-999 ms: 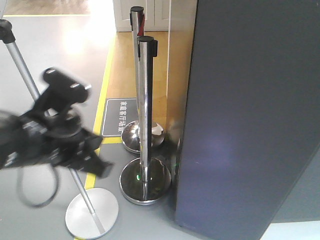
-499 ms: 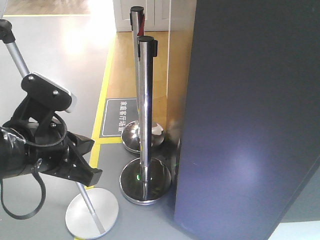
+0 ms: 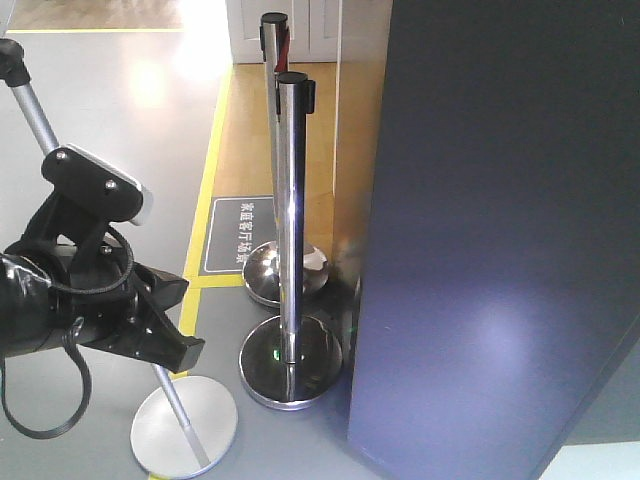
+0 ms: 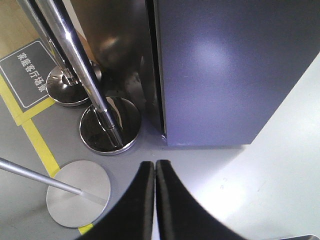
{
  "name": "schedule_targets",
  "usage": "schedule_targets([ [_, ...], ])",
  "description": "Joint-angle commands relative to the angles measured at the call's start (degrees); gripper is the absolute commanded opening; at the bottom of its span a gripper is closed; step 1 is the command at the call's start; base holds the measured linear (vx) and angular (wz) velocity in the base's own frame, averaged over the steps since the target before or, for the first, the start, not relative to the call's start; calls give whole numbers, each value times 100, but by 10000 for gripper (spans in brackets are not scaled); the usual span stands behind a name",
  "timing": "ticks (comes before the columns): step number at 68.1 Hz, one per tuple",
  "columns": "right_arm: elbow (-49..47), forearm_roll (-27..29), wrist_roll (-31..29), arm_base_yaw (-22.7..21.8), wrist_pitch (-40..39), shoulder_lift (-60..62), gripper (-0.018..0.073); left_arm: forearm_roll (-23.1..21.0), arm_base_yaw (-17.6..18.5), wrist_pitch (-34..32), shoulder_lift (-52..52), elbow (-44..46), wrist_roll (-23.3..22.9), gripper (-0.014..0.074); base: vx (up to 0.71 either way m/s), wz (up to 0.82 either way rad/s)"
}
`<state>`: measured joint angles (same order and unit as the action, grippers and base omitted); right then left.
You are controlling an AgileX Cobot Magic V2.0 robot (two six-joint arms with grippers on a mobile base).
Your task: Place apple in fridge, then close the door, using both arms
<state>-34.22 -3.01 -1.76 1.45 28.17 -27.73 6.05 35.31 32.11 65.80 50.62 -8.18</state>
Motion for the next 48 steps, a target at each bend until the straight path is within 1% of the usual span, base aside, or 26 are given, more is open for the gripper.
schedule_targets([
  [1,-153,-415,-97,-19,-1385,-536,-13,17,-9,-383,-115,136,-62,-6,0,0],
  [7,-153,-462,-97,-19,-2245,-1058,-10,17,-9,-383,-115,136,-62,-6,0,0],
  [14,-220,-279,46,-40,-3171,-1743,-10,17,-9,-383,-115,136,-62,-6,0,0],
  [19,-389,-90,105,-39,-3594,-2266,-10,17,-9,-383,-115,136,-62,-6,0,0],
  [24,-685,-82,92,-39,-3771,-2847,-10,17,-9,-388,-115,136,-62,-6,0,0],
  [36,-1697,-88,14,-59,-3779,-4007,-10,17,-9,-388,-115,136,-62,-6,0,0],
  [48,-2875,-77,38,-445,-3791,-5176,-9,17,-9,-388,-115,136,-62,-6,0,0],
])
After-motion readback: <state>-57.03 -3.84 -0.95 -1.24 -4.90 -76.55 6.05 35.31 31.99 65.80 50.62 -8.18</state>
